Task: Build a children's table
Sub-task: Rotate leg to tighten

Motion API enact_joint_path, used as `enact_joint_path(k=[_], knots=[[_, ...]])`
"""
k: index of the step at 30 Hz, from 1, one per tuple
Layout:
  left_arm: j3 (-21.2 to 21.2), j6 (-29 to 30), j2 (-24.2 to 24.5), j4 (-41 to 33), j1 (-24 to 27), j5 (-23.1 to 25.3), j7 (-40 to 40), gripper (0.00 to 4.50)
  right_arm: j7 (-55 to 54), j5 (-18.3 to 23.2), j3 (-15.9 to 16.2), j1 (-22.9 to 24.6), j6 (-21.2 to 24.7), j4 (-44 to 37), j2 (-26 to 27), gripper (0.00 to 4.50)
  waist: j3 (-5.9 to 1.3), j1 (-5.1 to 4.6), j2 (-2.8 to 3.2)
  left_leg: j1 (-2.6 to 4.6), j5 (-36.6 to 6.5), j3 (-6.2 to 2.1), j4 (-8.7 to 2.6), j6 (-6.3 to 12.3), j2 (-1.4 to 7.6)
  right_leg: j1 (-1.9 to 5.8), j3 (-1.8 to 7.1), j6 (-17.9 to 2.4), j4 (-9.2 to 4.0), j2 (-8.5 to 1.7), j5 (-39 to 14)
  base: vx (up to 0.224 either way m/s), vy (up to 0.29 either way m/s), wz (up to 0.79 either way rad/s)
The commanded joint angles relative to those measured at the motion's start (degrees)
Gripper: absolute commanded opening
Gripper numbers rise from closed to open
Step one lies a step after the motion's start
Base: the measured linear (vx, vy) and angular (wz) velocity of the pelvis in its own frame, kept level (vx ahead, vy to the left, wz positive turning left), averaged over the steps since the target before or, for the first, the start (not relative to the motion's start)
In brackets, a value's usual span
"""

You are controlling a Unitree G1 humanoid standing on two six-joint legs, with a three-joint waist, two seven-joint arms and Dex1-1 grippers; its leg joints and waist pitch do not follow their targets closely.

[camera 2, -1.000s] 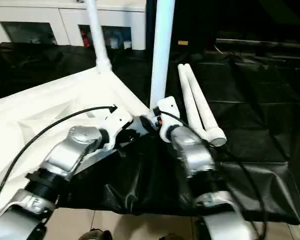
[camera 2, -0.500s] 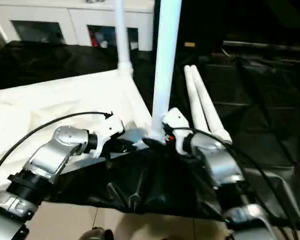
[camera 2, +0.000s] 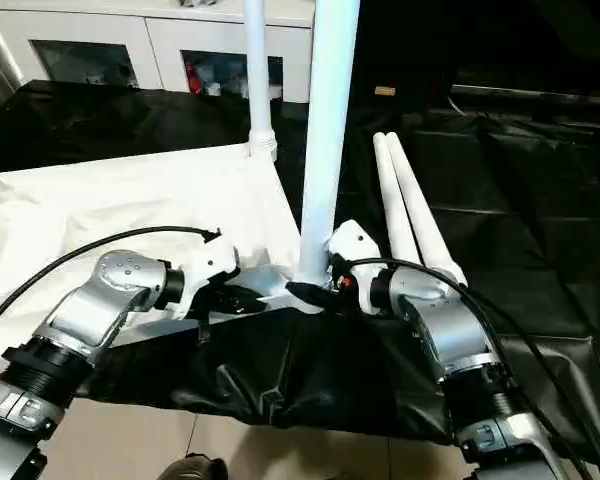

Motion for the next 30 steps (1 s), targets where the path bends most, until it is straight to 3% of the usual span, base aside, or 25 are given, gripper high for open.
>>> enact_joint_path(k=[1, 5, 6, 7, 8, 13, 15, 16, 20, 26, 29, 30], knots=[[-1.40, -0.37, -2.11, -0.69, -1.73, -1.59, -0.67, 0.00, -1.70, -0.02, 1.41, 0.28, 0.77, -0.52, 1.89, 2.73, -5.54, -0.11, -0.28, 1.15, -6.88, -0.76, -3.28, 3.97, 2.62, 3.03, 3.53, -14.12, -4.36, -4.49, -1.60, 0.000, 0.000, 0.00], [0.17, 1.72, -5.49, 2.33, -3.41, 0.71, 8.05, 0.00, -13.88, -2.71, -0.99, -1.82, 0.77, 5.77, 7.27, 2.72, -5.24, -0.43, -0.28, 1.49, -10.06, -0.78, -3.55, 1.56, 2.52, 2.77, 3.54, -13.35, -4.99, -4.68, -7.79, 0.000, 0.000, 0.00], [1.83, 4.29, -8.65, 4.31, -4.82, 1.54, 14.54, 0.00, -21.98, -2.90, -3.34, -3.81, 1.16, 10.32, 11.57, 2.72, -5.17, -0.57, -0.24, 1.62, -11.45, -0.81, -3.60, 0.47, 2.47, 2.75, 3.51, -12.79, -5.28, -4.75, -10.71, 0.000, 0.000, 0.00], [1.83, 4.29, -8.65, 4.31, -4.82, 1.54, 14.54, 0.00, -21.98, -2.90, -3.34, -3.81, 1.16, 10.32, 11.57, 2.72, -4.90, -0.76, -0.31, 1.75, -13.01, -0.87, -3.79, -0.28, 2.40, 2.57, 3.48, -12.17, -5.74, -4.74, -13.76, 0.000, 0.000, 0.00], [2.70, 4.97, -10.26, 5.38, -5.52, 1.83, 17.78, 0.00, -25.51, -2.84, -4.36, -4.87, 1.10, 12.46, 13.51, 2.72, -5.08, -0.66, -0.37, 1.67, -13.03, -0.95, -3.78, -0.51, 2.46, 2.80, 3.51, -11.18, -5.79, -4.84, -14.70, 0.000, 0.000, 0.00], [3.65, 8.19, -15.88, 5.96, -6.74, 3.01, 26.15, 0.00, -35.90, -3.49, -6.49, -9.56, -1.36, 19.80, 20.17, 2.72, -5.23, -0.77, -0.24, 1.66, -12.11, -0.93, -3.79, -0.42, 2.35, 2.59, 3.55, -11.00, -5.75, -4.66, -12.44, 0.000, 0.000, 0.00], [3.44, 8.14, -16.19, 5.62, -6.57, 3.02, 26.10, 0.00, -36.03, -3.55, -6.49, -9.86, -1.59, 20.07, 20.57, 2.72, -5.36, -0.67, -0.19, 1.39, -11.10, -0.95, -3.76, 0.15, 2.35, 2.81, 3.56, -11.04, -5.52, -4.65, -10.23, 0.000, 0.000, 0.00], [3.28, 8.21, -16.60, 5.33, -6.44, 3.01, 26.13, 0.00, -35.94, -3.19, -6.97, -10.38, -1.86, 20.84, 21.20, 3.28, -5.47, -0.62, -0.24, 1.32, -10.01, -0.90, -3.69, 0.74, 2.32, 2.87, 3.56, -11.16, -5.34, -4.57, -8.07, 0.000, 0.000, 0.00], [2.23, 7.36, -16.00, 4.05, -5.62, 2.98, 24.13, 0.00, -34.03, -3.18, -7.14, -11.25, -2.17, 21.53, 21.41, 3.71, -5.57, -0.67, -0.11, 1.25, -9.39, -0.86, -3.65, 1.84, 2.34, 2.93, 3.50, -11.82, -5.13, -4.58, -5.89, 0.000, 0.000, 0.00], [1.04, 5.63, -12.43, 1.16, -4.13, 1.84, 18.35, 0.00, -28.39, -3.75, -5.52, -10.20, -4.04, 19.11, 17.60, 3.84, -5.47, -0.82, -0.09, 1.27, -9.31, -0.79, -3.66, 2.35, 2.43, 2.88, 3.55, -12.16, -5.08, -4.57, -5.63, 0.000, 0.000, 0.00], [0.71, 4.29, -10.37, 0.71, -3.70, 1.24, 14.67, 0.00, -22.06, -3.69, -3.99, -8.36, -3.91, 15.56, 14.29, 3.84, -5.55, -0.68, -0.23, 1.16, -8.63, -0.75, -3.55, 2.95, 2.38, 3.13, 3.53, -12.16, -4.93, -4.54, -4.35, 0.000, 0.000, 0.00], [0.36, 2.79, -8.98, 0.65, -3.51, 1.01, 12.15, 0.00, -18.12, -3.53, -2.78, -7.07, -3.72, 13.02, 12.01, 3.84, -5.48, -0.49, -0.01, 1.23, -8.49, -0.78, -3.54, 3.36, 2.42, 3.02, 3.51, -11.91, -5.11, -4.45, -4.09, 0.000, 0.000, 0.00]])
